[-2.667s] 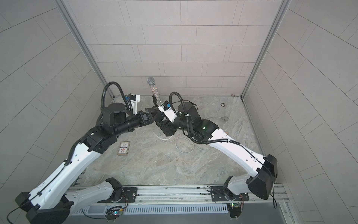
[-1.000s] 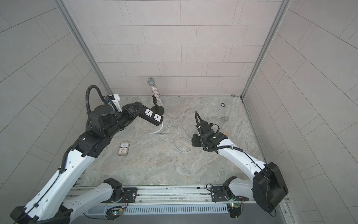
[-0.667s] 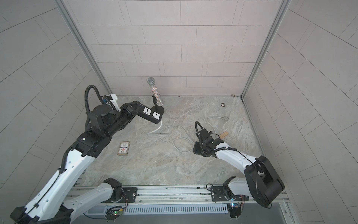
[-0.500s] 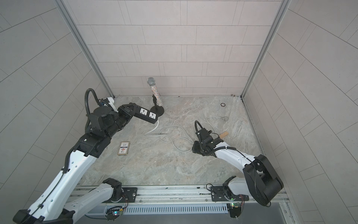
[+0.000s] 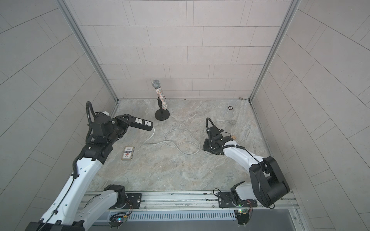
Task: Unwrap the cord wrapped around the power strip
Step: Adjust the power cord at the center of the board.
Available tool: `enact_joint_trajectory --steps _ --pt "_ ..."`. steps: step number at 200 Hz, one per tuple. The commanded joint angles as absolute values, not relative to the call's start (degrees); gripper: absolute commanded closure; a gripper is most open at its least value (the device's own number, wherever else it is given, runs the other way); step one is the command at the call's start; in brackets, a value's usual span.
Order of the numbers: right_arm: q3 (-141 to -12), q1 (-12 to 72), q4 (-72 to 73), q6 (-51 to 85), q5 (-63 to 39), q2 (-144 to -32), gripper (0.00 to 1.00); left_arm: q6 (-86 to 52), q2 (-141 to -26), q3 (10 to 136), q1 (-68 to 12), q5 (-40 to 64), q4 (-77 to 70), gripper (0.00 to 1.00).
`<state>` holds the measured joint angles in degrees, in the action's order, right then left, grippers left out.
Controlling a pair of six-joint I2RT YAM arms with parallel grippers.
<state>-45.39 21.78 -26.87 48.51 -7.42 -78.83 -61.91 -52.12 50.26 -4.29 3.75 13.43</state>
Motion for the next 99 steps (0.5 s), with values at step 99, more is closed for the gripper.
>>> enact_joint_trajectory --steps 99 --pt "-51.3 15.2 -38.7 51.3 7.8 -90.2 0.55 -56.6 -59.6 37.0 1.4 11.0 -5.0 1.00"
